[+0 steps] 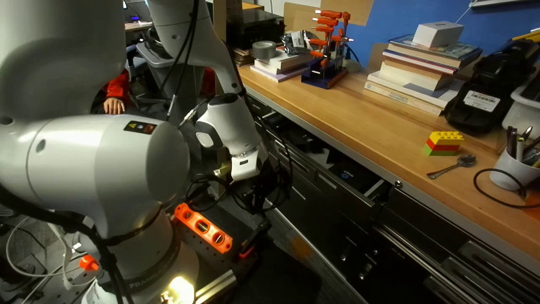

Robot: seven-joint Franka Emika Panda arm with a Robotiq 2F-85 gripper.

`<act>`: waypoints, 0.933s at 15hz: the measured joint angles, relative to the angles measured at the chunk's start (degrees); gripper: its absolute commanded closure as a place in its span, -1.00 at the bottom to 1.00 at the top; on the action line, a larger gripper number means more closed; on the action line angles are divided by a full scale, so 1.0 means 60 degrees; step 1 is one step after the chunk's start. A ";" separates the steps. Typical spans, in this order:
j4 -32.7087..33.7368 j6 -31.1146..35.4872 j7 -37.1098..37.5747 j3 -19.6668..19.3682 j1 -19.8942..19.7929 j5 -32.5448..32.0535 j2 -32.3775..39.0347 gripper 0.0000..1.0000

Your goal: Put the black objects in the drawer, then close it

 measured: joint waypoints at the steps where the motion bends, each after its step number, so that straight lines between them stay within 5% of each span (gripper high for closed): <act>1: 0.0146 0.0057 -0.0640 0.0621 -0.0716 0.0250 -0.0116 -1.00; 8: 0.2120 0.1168 -0.5031 0.4947 -0.5515 0.1658 -0.0373 -1.00; 14: 0.4415 0.2209 -0.8460 0.7550 -0.8284 0.2783 0.0454 -1.00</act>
